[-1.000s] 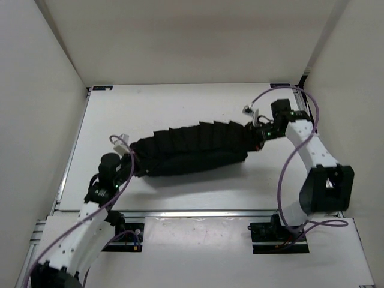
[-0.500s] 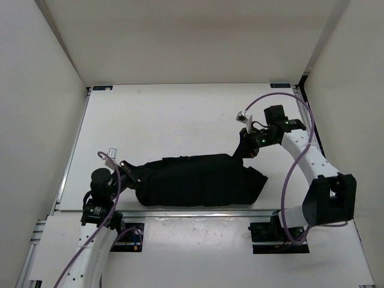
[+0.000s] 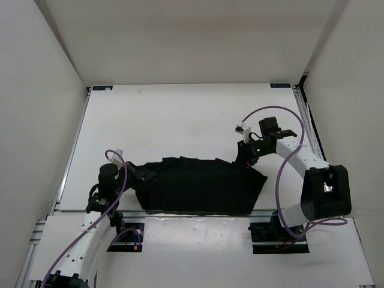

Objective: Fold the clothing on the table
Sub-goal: Fold the skirt

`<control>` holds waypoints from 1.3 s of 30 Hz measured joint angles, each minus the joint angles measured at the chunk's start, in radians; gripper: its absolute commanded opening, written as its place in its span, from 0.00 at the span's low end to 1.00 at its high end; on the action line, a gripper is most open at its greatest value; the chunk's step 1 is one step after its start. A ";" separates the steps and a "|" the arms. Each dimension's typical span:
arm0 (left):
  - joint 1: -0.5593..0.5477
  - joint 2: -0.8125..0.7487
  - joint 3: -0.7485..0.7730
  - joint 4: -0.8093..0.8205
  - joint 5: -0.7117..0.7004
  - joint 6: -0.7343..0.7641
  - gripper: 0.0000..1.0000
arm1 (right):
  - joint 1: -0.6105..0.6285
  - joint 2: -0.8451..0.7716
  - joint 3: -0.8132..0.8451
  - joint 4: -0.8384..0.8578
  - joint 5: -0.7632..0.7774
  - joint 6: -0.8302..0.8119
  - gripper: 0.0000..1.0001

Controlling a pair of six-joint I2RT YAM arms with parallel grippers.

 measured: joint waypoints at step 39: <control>-0.063 0.682 0.329 0.249 -0.122 0.178 0.00 | -0.090 0.138 0.030 0.336 0.087 0.249 0.00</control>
